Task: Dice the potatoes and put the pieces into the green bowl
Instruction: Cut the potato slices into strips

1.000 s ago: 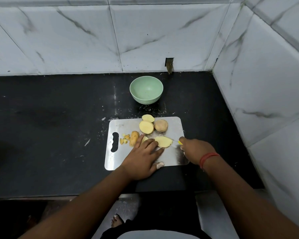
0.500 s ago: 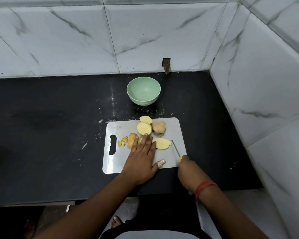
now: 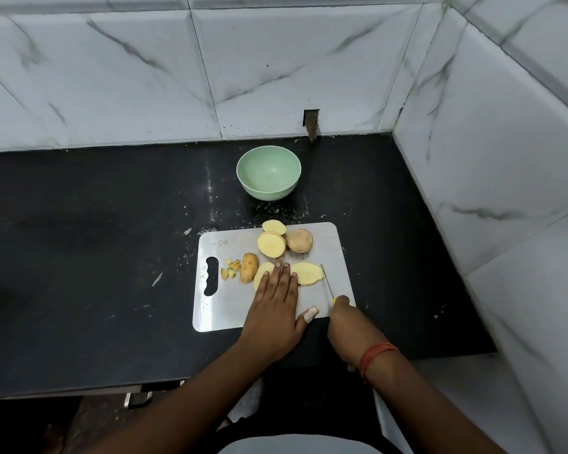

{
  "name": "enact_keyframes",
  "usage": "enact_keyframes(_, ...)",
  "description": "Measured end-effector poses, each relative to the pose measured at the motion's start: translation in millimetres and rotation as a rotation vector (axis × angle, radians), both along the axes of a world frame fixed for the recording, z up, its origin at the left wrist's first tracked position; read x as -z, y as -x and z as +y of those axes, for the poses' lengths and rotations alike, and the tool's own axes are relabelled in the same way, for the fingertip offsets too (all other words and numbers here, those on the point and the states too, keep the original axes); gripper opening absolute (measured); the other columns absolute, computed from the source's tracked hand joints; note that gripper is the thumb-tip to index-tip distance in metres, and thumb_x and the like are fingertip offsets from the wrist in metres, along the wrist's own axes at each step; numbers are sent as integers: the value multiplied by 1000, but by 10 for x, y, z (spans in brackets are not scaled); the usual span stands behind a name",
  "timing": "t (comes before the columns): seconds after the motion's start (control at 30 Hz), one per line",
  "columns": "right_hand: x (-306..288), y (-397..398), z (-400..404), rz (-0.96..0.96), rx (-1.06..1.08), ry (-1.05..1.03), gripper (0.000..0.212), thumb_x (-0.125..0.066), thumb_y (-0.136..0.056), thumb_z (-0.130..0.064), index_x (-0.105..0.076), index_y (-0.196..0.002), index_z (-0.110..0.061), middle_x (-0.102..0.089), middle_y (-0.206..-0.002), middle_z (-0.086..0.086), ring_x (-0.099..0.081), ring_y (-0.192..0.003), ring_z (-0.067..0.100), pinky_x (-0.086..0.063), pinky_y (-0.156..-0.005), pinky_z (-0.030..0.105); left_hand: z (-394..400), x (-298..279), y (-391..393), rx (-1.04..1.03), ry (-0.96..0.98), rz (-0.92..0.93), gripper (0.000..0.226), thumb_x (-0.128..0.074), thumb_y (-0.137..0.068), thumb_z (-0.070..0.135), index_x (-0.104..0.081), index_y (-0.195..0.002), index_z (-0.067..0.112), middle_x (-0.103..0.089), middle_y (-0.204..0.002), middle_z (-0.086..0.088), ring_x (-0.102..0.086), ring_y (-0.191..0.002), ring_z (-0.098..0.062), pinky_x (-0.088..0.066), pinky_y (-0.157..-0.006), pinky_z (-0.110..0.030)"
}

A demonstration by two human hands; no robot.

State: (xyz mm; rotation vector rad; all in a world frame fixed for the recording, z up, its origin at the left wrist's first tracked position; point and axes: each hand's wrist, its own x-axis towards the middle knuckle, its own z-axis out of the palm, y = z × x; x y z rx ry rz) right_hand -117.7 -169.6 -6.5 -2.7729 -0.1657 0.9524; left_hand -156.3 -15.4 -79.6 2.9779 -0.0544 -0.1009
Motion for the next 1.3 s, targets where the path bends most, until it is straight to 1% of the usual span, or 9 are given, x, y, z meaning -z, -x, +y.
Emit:
enact_keyframes(0.1,5,4,30,17,-5,0,35,-41,-91,3,-36,-125,-3,-60,-113,17,-64,-95,31,-45,-61,36,-32,29,12,-17,-1,-7,94,1,-99,69,-26,-158,1,-18,-166,-19,-4,-156,-31,-10,-127,-50)
enact_keyframes(0.23,-24,-2,-20,-18,43,2,37,-41,-89,4,-35,-124,-3,-60,-108,17,-60,-83,30,-46,-56,37,-30,20,27,-51,6,-34,91,-2,-100,67,-27,-157,1,-18,-166,-19,-5,-156,-31,-8,-125,-49)
enact_keyframes(0.33,5,59,-119,-41,68,-20,29,-39,-92,1,-35,-121,-3,-61,-105,17,-58,-74,29,-47,-49,37,20,34,99,-23,-22,-53,88,-6,-102,66,-29,-157,1,-19,-166,-19,-6,-156,-31,-8,-124,-49)
enact_keyframes(0.43,70,118,-143,-20,94,-54,20,-40,-97,-7,-36,-117,-5,-61,-102,16,-63,-79,30,-50,-50,38,26,80,176,48,-74,-49,86,-12,-103,66,-31,-156,2,-22,-165,-19,-9,-156,-32,-9,-123,-52)
enact_keyframes(0.57,159,131,-102,-43,26,-36,24,-40,-96,-8,-36,-119,-4,-58,-87,8,-63,-81,26,-40,-51,30,-45,93,177,24,-54,-21,86,-11,-103,65,-30,-156,1,-21,-164,-21,-11,-155,-34,-10,-122,-53)
enact_keyframes(0.7,148,126,-87,-34,23,-66,19,-40,-95,-7,-36,-114,-6,-62,-104,15,-65,-89,30,-44,-59,33,-111,86,168,4,-35,-17,86,-9,-103,65,-31,-156,1,-22,-164,-21,-12,-155,-35,-10,-121,-54)
enact_keyframes(0.97,114,90,-105,-21,69,-82,20,-38,-95,-7,-36,-115,-6,-60,-104,16,-62,-81,29,-50,-58,37,-97,50,167,-39,0,-76,79,-17,-103,61,-35,-155,5,-24,-165,-18,-10,-156,-33,-7,-123,-52)
enact_keyframes(1.1,99,45,-124,-52,53,-71,20,-35,-92,-1,-38,-112,-5,-61,-103,18,-61,-79,31,-47,-56,36,-7,0,56,-36,-4,-73,86,-5,-101,65,-31,-157,5,-20,-166,-17,-5,-157,-29,-6,-126,-51)
enact_keyframes(1.3,107,8,-82,-59,0,-27,22,-38,-92,0,-39,-114,-5,-62,-102,16,-64,-82,30,-44,-56,34,82,-53,-85,0,-1,-37,94,1,-96,71,-26,-159,7,-19,-168,-11,2,-157,-23,9,-125,-48)
